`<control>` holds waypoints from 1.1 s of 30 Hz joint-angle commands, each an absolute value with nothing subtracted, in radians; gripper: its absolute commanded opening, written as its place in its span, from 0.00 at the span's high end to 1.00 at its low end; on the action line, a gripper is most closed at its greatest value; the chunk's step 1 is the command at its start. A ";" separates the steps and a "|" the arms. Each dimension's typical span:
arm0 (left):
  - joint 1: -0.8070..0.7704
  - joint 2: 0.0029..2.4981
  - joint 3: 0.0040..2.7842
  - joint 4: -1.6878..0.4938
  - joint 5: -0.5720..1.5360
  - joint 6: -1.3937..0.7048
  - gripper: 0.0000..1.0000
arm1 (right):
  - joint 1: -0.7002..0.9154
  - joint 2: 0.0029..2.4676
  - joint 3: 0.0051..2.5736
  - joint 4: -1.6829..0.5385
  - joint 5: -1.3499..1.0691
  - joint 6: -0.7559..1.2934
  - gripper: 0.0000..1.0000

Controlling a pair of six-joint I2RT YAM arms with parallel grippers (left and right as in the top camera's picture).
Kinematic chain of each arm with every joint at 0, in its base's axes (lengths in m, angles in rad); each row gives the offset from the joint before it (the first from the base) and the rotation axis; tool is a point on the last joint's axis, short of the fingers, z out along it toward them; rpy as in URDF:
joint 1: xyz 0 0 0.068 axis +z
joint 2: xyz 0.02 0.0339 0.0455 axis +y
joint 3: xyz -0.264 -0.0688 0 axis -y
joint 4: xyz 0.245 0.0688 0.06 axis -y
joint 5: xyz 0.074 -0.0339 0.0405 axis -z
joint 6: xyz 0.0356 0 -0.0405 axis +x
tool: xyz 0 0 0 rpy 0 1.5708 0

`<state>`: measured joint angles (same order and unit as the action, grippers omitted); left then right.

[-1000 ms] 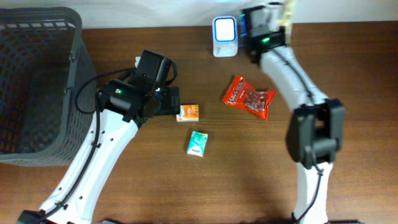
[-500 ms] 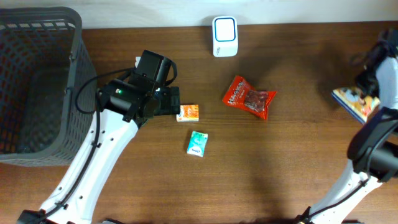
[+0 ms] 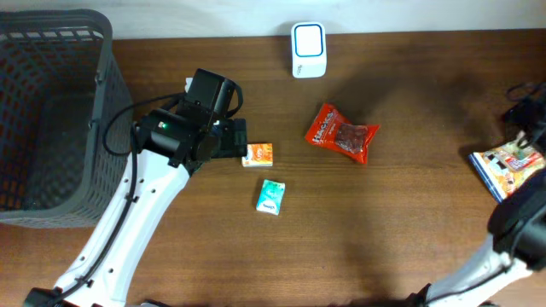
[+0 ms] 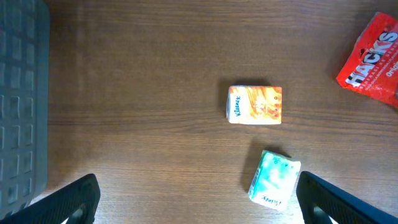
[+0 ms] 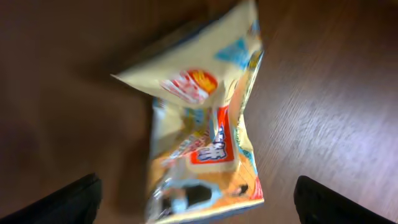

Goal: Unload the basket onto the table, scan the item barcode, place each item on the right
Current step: 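Carry the yellow bag right and drop it on the table's right edge, then move both grippers toward the red HACKS bag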

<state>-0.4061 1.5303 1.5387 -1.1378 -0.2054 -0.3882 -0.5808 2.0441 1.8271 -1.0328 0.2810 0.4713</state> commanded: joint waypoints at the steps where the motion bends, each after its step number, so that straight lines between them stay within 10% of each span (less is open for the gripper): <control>1: -0.403 1.523 1.539 -1.139 -0.205 -0.388 0.01 | -0.577 1.753 1.870 -1.028 0.154 0.480 0.02; 33: -0.403 1.523 1.539 -1.127 -0.083 -0.462 0.01 | -0.193 1.553 1.701 -1.328 -0.185 0.428 0.02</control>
